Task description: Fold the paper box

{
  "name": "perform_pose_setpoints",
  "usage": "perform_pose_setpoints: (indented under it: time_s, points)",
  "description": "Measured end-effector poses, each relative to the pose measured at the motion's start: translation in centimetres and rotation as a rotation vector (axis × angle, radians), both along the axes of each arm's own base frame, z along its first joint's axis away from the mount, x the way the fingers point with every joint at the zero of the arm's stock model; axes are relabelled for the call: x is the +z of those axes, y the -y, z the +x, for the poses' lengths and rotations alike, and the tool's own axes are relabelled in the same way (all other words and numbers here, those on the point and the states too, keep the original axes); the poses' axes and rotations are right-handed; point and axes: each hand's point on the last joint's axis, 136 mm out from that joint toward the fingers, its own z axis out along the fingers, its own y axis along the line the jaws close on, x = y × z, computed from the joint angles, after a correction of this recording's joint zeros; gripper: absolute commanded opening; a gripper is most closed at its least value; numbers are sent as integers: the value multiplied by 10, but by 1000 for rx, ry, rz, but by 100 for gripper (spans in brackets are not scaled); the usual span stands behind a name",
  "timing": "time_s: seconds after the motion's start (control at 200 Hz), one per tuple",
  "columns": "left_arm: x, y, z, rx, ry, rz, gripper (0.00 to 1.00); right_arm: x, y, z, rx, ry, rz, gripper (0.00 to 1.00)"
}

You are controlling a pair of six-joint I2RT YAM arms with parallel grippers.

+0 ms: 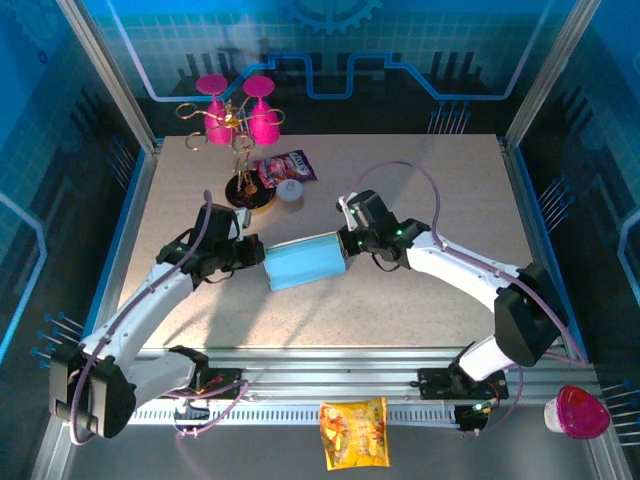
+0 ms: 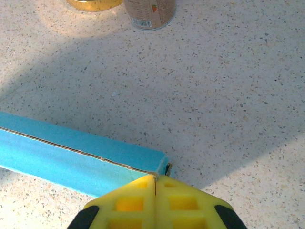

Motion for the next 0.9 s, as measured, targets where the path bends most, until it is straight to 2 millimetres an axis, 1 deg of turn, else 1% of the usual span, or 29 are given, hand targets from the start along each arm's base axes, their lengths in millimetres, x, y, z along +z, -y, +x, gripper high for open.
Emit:
perform_pose_setpoints:
  time_s: [0.21,0.901]
  points:
    - [1,0,-5,-5,34,-2,0,0,0,-6,22,23,2,0]
    - [-3,0,-18,-18,79,17,0,-3,-3,-12,57,77,-11,0]
